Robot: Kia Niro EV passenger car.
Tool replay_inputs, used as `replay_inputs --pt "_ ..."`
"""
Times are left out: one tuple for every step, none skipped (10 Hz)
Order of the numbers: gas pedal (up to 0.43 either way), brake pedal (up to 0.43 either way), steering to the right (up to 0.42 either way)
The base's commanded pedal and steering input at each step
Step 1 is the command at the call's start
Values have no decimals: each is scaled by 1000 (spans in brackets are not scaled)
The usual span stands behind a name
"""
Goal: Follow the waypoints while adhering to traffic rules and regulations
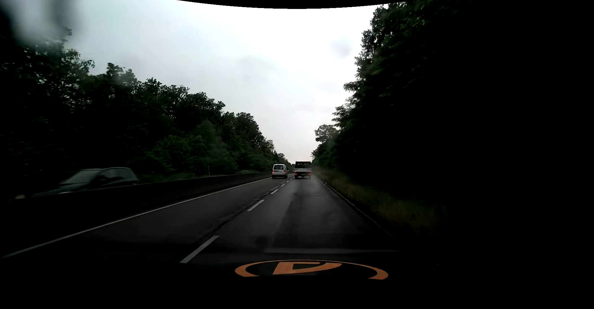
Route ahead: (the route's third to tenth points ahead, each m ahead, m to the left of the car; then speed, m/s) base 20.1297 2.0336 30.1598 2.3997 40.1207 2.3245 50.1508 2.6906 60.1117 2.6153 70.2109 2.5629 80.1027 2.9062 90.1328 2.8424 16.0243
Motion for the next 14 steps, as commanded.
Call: replay_inputs --pt "79 0 1" --pt "79 0 1" --pt "79 0 1" --pt "79 0 1" --pt "79 0 1" --pt "67 0 1" --pt "67 0 1" --pt "67 0 1" --pt "67 0 -2" --pt "67 0 -4" --pt "79 0 -4" --pt "79 0 -4" --pt "79 0 -4" --pt "79 0 -4"
